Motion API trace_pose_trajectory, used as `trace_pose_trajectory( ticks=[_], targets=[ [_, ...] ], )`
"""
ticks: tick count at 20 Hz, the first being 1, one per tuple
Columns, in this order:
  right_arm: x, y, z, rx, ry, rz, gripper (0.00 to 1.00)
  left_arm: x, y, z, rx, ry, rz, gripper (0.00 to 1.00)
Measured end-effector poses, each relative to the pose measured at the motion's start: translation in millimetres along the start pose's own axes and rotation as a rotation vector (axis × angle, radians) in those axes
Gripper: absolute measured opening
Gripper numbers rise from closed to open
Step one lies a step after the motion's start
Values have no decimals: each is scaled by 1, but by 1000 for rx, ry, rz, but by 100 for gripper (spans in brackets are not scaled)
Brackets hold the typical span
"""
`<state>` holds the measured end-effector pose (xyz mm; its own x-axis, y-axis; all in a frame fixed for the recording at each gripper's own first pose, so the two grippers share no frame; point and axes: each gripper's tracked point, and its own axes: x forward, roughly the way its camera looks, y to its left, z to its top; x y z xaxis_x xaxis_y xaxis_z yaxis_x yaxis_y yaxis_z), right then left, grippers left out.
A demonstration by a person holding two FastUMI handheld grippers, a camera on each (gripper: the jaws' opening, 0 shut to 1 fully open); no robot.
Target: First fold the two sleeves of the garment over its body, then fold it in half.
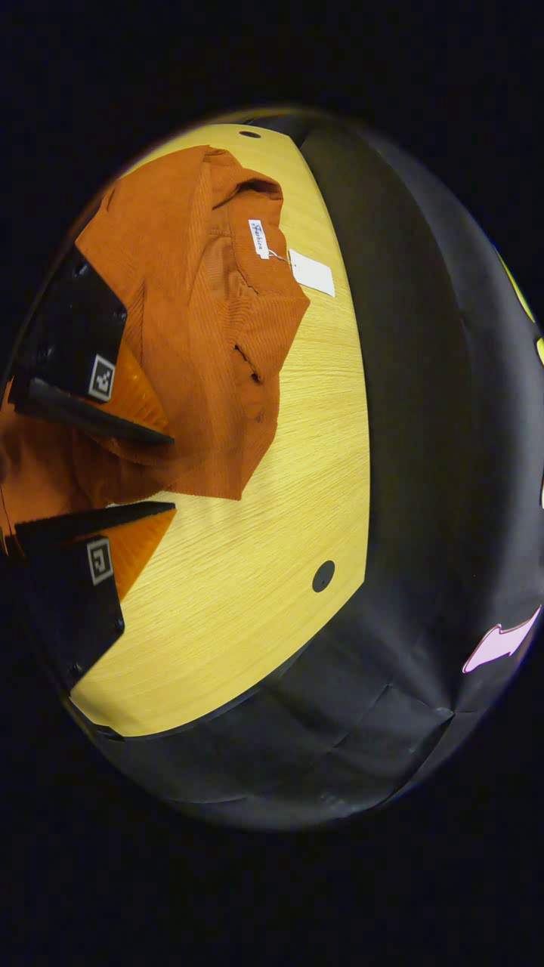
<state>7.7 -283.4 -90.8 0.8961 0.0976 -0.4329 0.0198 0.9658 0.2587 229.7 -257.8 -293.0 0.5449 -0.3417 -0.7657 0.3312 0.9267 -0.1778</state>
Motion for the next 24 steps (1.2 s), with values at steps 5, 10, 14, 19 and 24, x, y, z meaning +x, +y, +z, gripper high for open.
trace_pose_trajectory(
  ticks=[5,10,14,19,24],
  targets=[
    [1,29,16,-31,-57,39,91,-46,-4,16,-10,-131,53,100],
    [-6,92,25,-72,-136,78,93,-174,7,38,2,-362,76,100],
    [-20,146,48,-144,-270,93,94,-302,58,40,1,-581,204,99],
    [-32,202,59,-262,-443,52,92,-451,118,22,-11,-822,379,99],
    [-43,242,14,-310,-430,81,93,-500,137,-34,-31,-872,362,98]
  ],
)
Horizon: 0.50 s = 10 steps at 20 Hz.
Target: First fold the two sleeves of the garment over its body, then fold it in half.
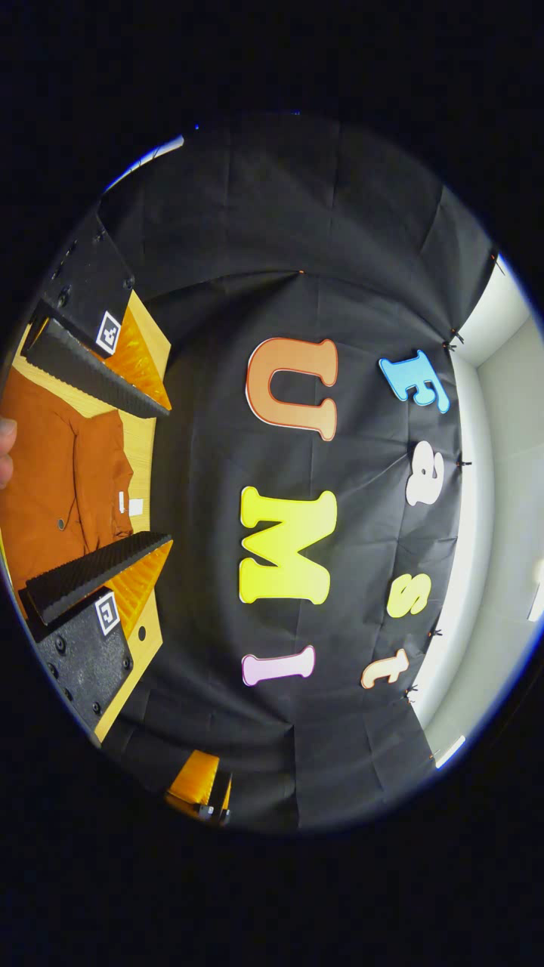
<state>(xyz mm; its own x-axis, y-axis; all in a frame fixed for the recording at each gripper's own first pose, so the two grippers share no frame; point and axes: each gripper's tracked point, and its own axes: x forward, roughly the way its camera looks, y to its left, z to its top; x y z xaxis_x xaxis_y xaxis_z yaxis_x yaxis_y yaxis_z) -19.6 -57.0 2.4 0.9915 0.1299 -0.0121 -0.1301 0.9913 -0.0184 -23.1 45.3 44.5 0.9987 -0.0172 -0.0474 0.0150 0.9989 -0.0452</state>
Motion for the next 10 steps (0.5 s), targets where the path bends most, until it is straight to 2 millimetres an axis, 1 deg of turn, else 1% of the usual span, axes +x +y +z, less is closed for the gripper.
trace_pose_trajectory(
  ticks=[1,3,4,6,8,9,10],
  targets=[
    [-7,3,-8,5,21,-3,93,-7,6,-9,4,12,-11,98],
    [-19,7,-22,-16,63,-8,93,-18,15,-20,-4,24,-21,98],
    [-25,8,-28,-35,79,-6,95,-21,19,-24,-11,34,-18,98],
    [-32,9,-40,-52,115,3,95,-24,27,-38,-25,65,-4,98],
    [-42,12,-65,-11,189,18,94,-26,30,-54,-57,112,-9,98],
    [-45,11,-80,9,236,19,94,-27,29,-67,-67,143,-24,100],
    [-49,11,-97,19,287,23,94,-30,30,-83,-68,186,-35,100]
  ],
)
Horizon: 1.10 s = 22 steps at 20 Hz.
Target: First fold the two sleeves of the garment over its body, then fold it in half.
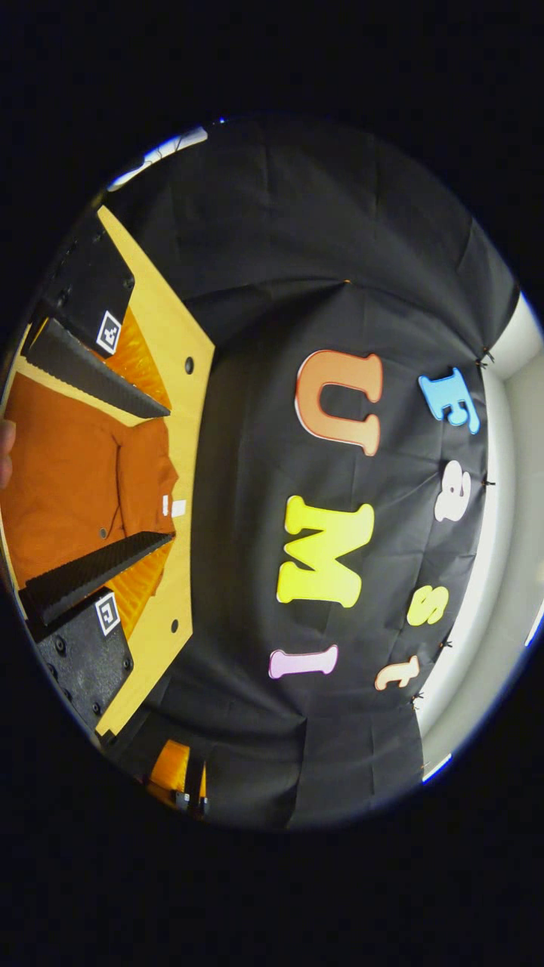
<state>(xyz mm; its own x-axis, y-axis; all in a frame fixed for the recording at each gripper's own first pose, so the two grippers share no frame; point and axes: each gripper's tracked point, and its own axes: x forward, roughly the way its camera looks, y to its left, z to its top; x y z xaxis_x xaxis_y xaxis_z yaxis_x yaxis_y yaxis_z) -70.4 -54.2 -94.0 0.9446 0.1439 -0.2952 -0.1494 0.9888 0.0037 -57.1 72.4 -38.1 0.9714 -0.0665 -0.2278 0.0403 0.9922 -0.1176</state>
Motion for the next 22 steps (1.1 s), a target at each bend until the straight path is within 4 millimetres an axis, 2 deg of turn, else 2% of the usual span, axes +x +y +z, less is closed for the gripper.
trace_pose_trajectory(
  ticks=[3,6,10,13,15,17,22],
  targets=[
    [3,-13,-51,14,143,-6,95,-11,18,-49,4,135,-46,98],
    [-5,-25,-86,100,234,5,95,-33,30,-113,-4,309,-156,99],
    [-12,-47,-129,110,330,-35,93,-59,72,-202,-43,532,-169,99],
    [-15,-60,-175,122,437,-52,95,-82,95,-254,-107,692,-152,99],
    [-15,-64,-202,147,509,-68,95,-84,98,-278,-108,736,-155,99],
    [-8,-65,-218,175,559,-79,95,-81,96,-288,-153,773,-180,99],
    [2,-66,-253,177,655,-76,96,-65,91,-282,-295,789,-189,96]
  ],
)
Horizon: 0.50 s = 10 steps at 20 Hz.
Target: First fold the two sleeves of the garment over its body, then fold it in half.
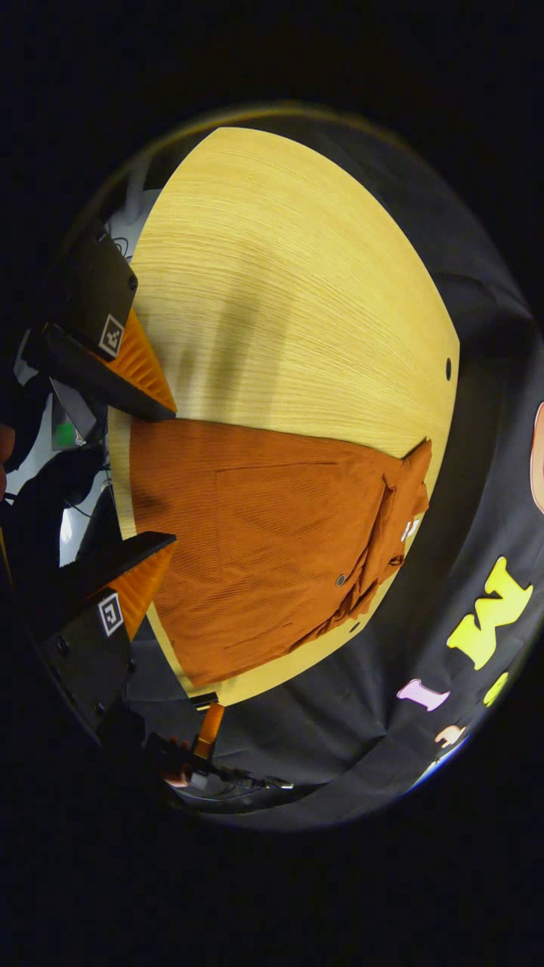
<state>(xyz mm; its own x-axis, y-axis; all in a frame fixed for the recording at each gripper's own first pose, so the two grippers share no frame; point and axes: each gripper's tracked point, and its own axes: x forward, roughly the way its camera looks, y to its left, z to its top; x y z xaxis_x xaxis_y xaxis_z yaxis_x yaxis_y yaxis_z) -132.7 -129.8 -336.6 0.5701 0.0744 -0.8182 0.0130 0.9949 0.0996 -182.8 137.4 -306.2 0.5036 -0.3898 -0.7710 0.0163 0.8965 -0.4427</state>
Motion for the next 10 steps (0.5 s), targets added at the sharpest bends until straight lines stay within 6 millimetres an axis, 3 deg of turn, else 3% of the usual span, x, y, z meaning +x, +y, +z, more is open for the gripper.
trace_pose_trajectory(
  ticks=[2,3,5,6,8,10],
  targets=[
    [7,5,-14,-24,55,16,96,3,-1,0,-47,14,-2,94],
    [11,6,-20,-38,80,22,96,6,3,-3,-56,20,14,86],
    [14,9,-25,-43,108,28,96,8,1,-4,-83,36,4,58],
    [17,10,-27,-42,120,29,96,10,0,-7,-96,47,4,52],
    [25,7,-29,-48,137,9,96,13,1,-7,-111,52,21,24],
    [31,5,-30,-37,168,-19,96,15,-1,-7,-113,60,29,21]
  ],
)
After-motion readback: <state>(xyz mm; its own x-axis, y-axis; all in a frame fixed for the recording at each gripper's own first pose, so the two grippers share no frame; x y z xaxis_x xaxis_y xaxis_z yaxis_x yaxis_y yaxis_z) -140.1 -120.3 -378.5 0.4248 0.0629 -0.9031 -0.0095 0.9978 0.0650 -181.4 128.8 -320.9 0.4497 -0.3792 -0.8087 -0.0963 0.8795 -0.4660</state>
